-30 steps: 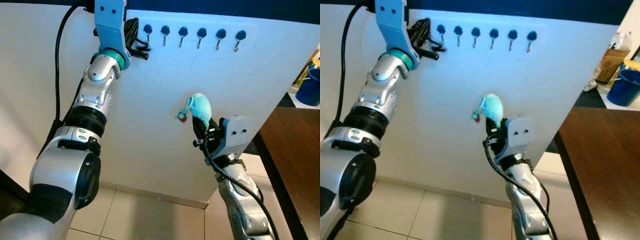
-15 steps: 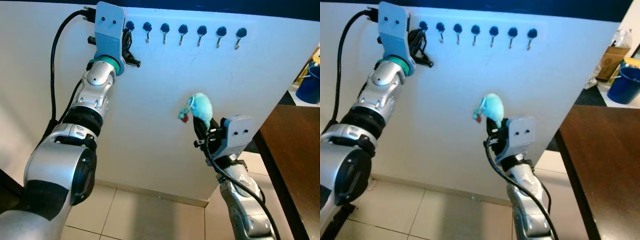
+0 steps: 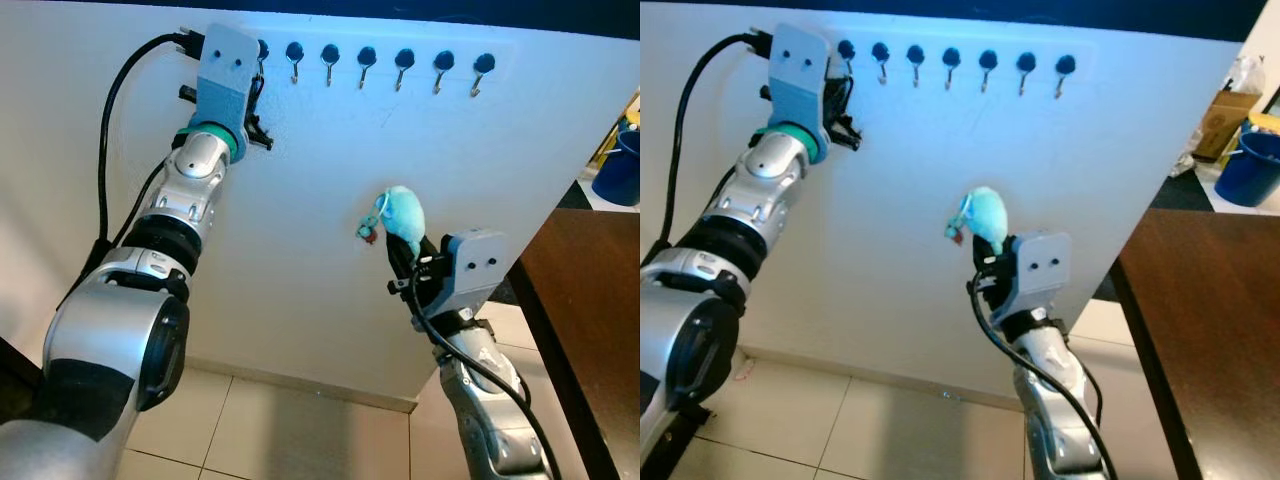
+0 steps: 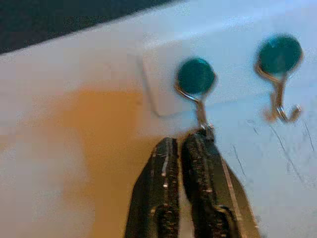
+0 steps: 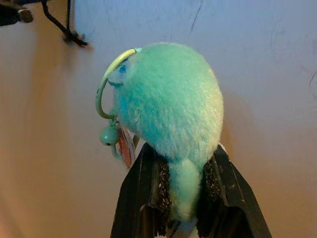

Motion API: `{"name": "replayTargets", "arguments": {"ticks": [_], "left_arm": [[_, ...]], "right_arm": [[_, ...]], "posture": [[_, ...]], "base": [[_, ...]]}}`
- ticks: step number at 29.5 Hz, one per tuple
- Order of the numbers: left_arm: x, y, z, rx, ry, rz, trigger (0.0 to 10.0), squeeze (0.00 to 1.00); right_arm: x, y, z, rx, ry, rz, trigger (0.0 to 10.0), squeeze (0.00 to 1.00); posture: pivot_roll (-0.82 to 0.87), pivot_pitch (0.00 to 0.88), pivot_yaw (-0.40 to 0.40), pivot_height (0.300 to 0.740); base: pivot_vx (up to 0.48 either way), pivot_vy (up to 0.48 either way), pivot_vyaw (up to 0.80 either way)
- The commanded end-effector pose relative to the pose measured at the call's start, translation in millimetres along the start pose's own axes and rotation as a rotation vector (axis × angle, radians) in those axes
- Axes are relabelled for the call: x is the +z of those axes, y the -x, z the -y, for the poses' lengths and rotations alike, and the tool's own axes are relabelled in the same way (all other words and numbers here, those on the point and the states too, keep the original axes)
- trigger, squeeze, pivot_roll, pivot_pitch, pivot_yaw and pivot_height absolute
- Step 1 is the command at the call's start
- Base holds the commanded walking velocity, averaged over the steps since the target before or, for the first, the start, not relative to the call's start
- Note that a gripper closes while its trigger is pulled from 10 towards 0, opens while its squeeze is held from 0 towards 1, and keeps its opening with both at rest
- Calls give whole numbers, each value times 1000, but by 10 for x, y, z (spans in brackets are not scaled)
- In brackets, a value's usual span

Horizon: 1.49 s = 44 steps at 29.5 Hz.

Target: Hang keys on a hook

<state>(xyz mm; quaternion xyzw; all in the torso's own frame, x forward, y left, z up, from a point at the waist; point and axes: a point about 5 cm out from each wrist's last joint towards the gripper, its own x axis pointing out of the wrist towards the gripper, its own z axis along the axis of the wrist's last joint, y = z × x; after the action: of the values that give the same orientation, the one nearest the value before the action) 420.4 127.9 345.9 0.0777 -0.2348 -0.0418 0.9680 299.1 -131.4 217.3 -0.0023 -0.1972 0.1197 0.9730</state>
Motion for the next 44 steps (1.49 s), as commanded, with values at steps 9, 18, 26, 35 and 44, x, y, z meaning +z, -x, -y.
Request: {"name": "replayTargets", "arguments": {"ticks": [9,18,26,35,44], "left_arm": [[229,113,-130,16,309,206,10000,0],[85,668,437,-348,316,131,10000,0],[-85,941,196,-200,301,50,10000,0],[-163,1110,122,-145,253,-7,10000,0],[-107,1122,221,-159,272,-19,10000,0]], "right_arm": [[105,-144,14,85,33,55,10000,0],[161,-187,56,115,66,73,10000,0],[271,-567,-51,122,36,138,10000,0],[469,-989,-253,69,431,251,10000,0],[603,-1239,-317,-133,674,321,10000,0]], "posture": [[72,93,153,740],[70,91,137,740],[65,75,111,740],[75,77,84,740],[74,85,77,740]], "base": [[0,0,0],[0,0,0],[0,0,0],[0,0,0],[0,0,0]]}}
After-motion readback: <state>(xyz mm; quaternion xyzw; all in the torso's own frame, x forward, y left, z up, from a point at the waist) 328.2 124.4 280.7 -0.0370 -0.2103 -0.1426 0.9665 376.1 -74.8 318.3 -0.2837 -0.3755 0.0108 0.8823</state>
